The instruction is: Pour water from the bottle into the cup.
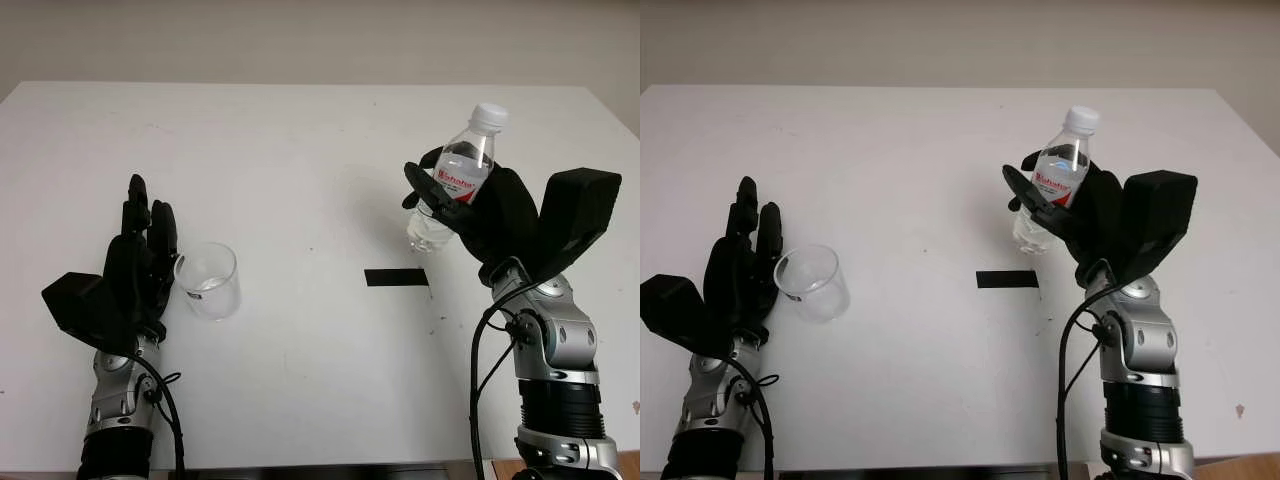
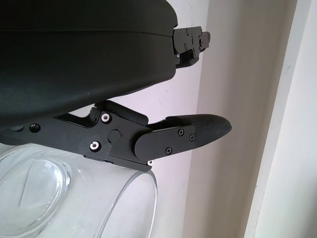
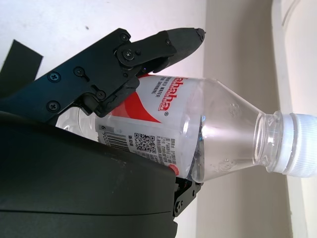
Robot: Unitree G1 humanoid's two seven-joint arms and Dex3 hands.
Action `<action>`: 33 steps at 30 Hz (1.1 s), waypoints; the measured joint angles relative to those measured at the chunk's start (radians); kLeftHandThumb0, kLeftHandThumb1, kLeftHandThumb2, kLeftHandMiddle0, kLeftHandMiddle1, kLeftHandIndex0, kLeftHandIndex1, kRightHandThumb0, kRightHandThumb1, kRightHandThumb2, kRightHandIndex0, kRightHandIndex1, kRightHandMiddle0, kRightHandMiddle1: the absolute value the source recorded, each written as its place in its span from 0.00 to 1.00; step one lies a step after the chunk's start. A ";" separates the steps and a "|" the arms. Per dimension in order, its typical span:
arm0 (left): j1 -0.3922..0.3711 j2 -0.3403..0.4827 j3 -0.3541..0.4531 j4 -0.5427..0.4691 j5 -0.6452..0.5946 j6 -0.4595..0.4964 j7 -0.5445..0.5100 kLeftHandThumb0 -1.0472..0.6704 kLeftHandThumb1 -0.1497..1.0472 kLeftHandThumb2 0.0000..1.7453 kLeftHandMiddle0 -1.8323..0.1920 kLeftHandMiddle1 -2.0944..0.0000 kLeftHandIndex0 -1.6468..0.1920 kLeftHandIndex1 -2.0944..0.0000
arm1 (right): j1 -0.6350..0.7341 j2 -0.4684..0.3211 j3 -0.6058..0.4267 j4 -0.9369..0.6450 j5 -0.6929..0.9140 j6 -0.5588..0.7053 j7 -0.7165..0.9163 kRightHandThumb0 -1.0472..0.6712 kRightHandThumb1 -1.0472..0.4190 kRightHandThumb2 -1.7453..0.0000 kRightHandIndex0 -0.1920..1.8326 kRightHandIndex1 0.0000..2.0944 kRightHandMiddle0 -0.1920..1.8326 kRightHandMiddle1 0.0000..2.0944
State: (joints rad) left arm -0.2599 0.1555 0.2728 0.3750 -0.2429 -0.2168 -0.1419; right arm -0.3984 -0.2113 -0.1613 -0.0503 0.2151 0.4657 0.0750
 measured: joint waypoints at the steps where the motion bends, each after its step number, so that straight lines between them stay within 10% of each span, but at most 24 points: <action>1: 0.001 0.000 0.000 -0.002 0.000 0.001 0.000 0.24 1.00 0.31 0.96 0.97 0.96 0.97 | 0.001 0.000 0.002 0.000 -0.001 0.000 0.005 0.37 0.00 0.76 0.79 1.00 0.58 1.00; 33: 0.018 0.010 0.011 -0.023 0.001 0.006 -0.005 0.25 1.00 0.31 0.96 0.98 0.96 0.97 | 0.029 0.037 0.064 0.051 -0.048 0.004 0.045 0.37 0.00 0.73 0.88 1.00 0.68 1.00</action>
State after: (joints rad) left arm -0.2422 0.1650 0.2836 0.3519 -0.2420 -0.2113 -0.1473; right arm -0.3697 -0.1741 -0.0976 0.0011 0.1667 0.4694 0.1204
